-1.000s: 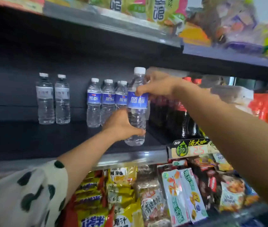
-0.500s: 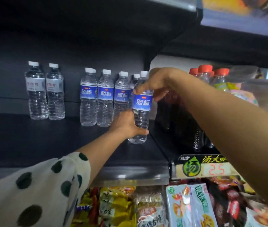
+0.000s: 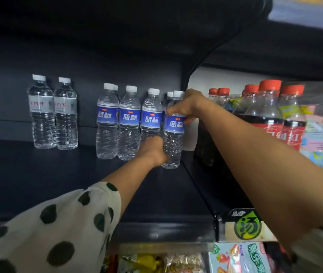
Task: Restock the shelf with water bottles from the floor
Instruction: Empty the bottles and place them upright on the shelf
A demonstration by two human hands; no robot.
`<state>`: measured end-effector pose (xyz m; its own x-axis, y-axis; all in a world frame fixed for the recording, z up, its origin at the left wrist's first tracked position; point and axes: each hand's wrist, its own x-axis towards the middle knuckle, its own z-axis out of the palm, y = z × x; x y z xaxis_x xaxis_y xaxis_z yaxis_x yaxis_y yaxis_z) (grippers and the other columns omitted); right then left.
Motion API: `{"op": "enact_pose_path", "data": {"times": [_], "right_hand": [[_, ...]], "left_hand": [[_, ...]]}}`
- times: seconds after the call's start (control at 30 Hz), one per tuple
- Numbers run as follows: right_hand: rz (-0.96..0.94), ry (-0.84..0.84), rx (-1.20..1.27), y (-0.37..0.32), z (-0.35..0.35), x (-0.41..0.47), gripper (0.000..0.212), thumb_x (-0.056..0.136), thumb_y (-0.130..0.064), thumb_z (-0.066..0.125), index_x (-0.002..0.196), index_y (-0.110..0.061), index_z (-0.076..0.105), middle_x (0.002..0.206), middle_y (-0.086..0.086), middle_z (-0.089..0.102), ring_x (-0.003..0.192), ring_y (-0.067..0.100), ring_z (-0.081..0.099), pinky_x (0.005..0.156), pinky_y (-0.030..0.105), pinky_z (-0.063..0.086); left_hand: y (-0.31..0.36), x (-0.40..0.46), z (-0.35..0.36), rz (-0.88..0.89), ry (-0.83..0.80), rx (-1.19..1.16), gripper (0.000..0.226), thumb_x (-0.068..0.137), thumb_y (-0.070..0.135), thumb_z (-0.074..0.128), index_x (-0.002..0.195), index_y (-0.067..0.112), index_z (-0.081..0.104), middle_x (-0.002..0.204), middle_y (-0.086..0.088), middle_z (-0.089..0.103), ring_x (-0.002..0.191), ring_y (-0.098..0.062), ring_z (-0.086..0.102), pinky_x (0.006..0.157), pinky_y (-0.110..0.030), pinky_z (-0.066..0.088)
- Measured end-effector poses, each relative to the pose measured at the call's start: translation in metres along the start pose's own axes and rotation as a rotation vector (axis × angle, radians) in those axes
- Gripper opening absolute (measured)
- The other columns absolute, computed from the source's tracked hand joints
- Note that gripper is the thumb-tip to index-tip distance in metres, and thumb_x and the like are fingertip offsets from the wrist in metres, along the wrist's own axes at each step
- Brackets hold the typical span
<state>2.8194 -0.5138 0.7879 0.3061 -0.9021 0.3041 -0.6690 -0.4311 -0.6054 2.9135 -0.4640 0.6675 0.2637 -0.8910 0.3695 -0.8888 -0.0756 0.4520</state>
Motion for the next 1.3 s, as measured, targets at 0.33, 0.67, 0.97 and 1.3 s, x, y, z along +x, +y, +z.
{"op": "enact_pose_path", "data": {"times": [0.33, 0.67, 0.97, 1.3], "right_hand": [[-0.003, 0.034, 0.066, 0.006, 0.015, 0.027, 0.055, 0.063, -0.023, 0.083, 0.109, -0.008, 0.055, 0.103, 0.011, 0.066, 0.079, 0.027, 0.07, 0.071, 0.04, 0.061], [-0.017, 0.052, 0.077, 0.011, 0.02, 0.04, 0.055, 0.07, -0.024, 0.082, 0.114, -0.006, 0.054, 0.111, 0.011, 0.065, 0.091, 0.026, 0.068, 0.08, 0.04, 0.058], [-0.006, 0.03, 0.16, 0.009, 0.019, 0.028, 0.047, 0.074, -0.017, 0.08, 0.103, -0.009, 0.044, 0.113, 0.012, 0.061, 0.096, 0.028, 0.066, 0.083, 0.042, 0.057], [0.032, 0.05, 0.08, 0.018, 0.025, 0.032, 0.034, 0.08, -0.014, 0.074, 0.1, -0.004, 0.048, 0.109, 0.02, 0.064, 0.078, 0.033, 0.07, 0.074, 0.041, 0.059]], "left_hand": [[-0.007, 0.015, 0.008, -0.02, -0.047, -0.027, 0.028, 0.081, 0.02, 0.073, 0.105, 0.008, 0.062, 0.101, -0.005, 0.06, 0.084, -0.02, 0.054, 0.069, -0.026, 0.041], [-0.015, 0.015, 0.006, -0.013, -0.073, -0.035, 0.035, 0.079, 0.024, 0.074, 0.109, 0.009, 0.062, 0.109, -0.007, 0.063, 0.099, -0.024, 0.061, 0.077, -0.027, 0.046], [-0.02, 0.001, -0.012, -0.037, -0.03, 0.006, 0.024, 0.083, 0.019, 0.07, 0.103, 0.01, 0.06, 0.107, -0.006, 0.061, 0.095, -0.024, 0.059, 0.073, -0.027, 0.044], [-0.027, 0.013, -0.01, -0.236, 0.062, -0.213, 0.018, 0.086, 0.009, 0.066, 0.101, 0.004, 0.057, 0.105, -0.012, 0.063, 0.098, -0.028, 0.063, 0.086, -0.037, 0.054]]}}
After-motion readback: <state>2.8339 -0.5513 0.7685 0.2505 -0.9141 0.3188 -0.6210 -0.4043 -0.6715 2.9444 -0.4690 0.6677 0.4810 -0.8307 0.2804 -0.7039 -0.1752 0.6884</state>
